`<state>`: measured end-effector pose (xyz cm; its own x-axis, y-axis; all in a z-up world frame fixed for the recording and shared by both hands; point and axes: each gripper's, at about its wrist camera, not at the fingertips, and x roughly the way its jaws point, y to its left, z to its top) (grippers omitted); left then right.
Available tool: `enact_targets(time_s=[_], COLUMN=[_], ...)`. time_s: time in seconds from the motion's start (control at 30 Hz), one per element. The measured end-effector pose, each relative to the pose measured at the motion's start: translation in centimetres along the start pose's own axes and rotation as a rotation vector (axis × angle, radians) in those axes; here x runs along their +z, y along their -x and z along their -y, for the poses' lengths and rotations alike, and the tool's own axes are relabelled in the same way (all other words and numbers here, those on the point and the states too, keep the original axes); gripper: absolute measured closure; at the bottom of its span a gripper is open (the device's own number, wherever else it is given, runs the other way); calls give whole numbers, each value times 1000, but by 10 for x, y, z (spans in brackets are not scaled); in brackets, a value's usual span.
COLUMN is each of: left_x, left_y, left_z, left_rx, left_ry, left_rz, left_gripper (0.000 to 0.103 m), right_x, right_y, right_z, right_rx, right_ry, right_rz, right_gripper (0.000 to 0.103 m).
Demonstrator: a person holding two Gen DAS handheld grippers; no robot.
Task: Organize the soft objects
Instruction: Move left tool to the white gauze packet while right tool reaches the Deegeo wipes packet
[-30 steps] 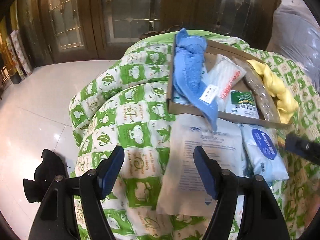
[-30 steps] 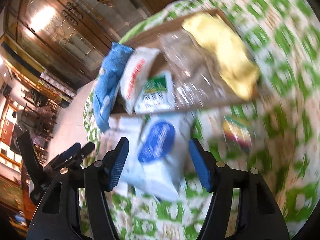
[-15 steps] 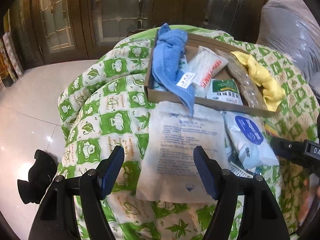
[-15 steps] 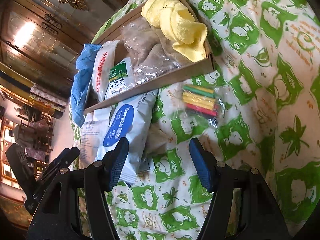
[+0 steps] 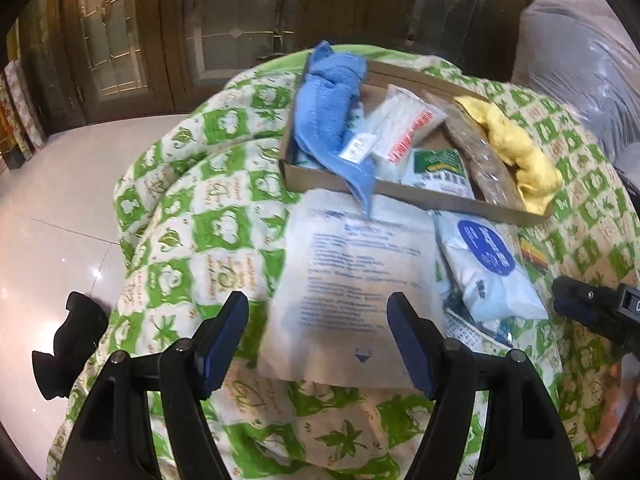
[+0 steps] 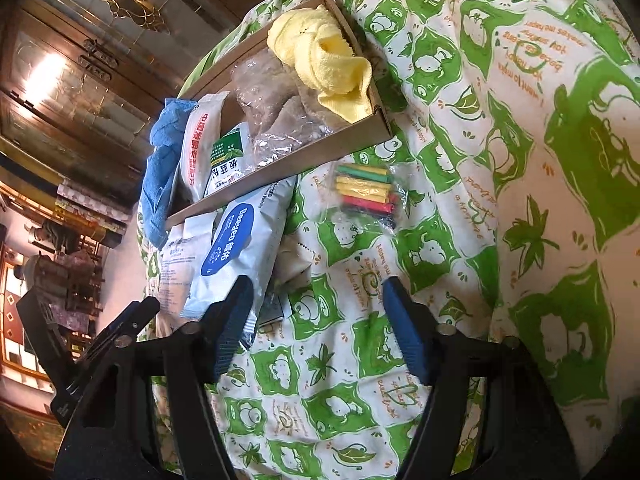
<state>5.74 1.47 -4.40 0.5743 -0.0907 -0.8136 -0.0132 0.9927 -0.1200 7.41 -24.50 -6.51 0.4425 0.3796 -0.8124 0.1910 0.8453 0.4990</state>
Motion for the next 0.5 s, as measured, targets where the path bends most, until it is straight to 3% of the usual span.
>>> enact_targets(time_s=[0.27,0.5], left_x=[-5,-1], left_y=[-12,-17], left_z=[30,22], left_rx=[28,-4], left_ry=[-128,-72], left_rz=[-42,-46], left_gripper=[31,31], right_x=[-4,-3], right_y=[-1,-4], right_z=[-9,-9], right_rx=[-11,-8], right_ry=[41,26], right_rz=[-9,-9], right_gripper=[34,34])
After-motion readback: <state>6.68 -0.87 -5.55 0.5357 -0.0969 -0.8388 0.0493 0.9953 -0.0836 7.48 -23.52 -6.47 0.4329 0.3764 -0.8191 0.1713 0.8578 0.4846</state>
